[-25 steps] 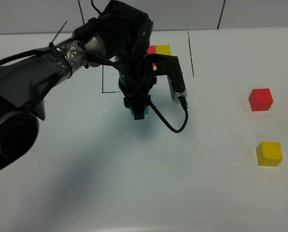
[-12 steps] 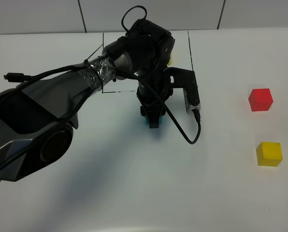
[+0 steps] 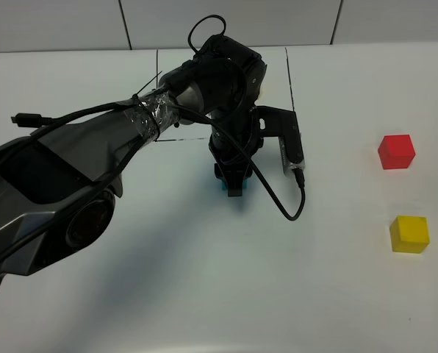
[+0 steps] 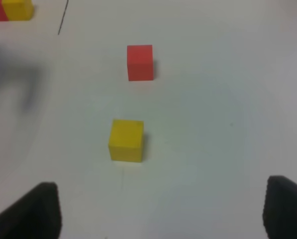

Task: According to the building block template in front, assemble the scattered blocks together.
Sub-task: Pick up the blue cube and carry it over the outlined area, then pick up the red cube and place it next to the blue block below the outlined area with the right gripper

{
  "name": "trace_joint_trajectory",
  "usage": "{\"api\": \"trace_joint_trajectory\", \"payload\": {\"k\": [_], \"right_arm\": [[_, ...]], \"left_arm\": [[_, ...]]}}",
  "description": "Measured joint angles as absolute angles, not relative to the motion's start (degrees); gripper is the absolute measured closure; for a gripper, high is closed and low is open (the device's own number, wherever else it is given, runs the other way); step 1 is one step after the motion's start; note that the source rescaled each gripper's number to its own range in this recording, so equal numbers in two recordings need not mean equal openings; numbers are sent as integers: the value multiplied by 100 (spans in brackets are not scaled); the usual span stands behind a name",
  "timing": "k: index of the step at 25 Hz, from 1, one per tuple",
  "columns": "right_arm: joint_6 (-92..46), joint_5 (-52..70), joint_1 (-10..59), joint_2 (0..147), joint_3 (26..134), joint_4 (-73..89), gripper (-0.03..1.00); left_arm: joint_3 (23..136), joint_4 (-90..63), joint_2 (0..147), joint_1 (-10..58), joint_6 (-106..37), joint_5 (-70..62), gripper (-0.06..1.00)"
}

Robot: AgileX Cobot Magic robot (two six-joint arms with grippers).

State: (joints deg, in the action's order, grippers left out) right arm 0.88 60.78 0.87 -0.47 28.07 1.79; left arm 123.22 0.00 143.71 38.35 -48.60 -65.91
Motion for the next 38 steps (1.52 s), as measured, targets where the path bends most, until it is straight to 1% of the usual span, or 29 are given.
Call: {"api": "trace_joint_trajectory", "payload": {"k": [9, 11, 12, 17, 19, 20, 21, 24, 31, 38], "right_arm": [[88, 6078, 87, -47, 2807, 184, 30], [88, 6078, 87, -47, 2807, 184, 30], [88, 6078, 87, -47, 2807, 184, 30], [104, 6078, 87, -47, 2807, 202, 30], [111, 6078, 87, -47, 2807, 205, 30], [111, 6078, 87, -47, 2807, 208, 30], [111, 6078, 87, -47, 2807, 212, 30], [111, 6078, 87, -47, 2807, 212, 30], [111, 6078, 87, -47, 2807, 219, 30], [111, 6078, 87, -47, 2807, 221, 30]], "left_arm": [[12322, 0, 14375, 3835, -4860, -6586, 94], [12334, 0, 14383, 3835, -4860, -6543, 91], [12357, -36, 14415, 3835, -4860, -6461, 84], [12671, -149, 14522, 3835, -4587, -6481, 36], [12888, -233, 14522, 3835, -4459, -6544, 23], [13003, -274, 14522, 3835, -4430, -6598, 19], [13099, -306, 14522, 3835, -4418, -6660, 16], [13239, -323, 14490, 3835, -4381, -6797, 13], [13257, -345, 14100, 3835, -4259, -6808, 13], [13282, -321, 13554, 3788, -3408, -6814, 13]]}}
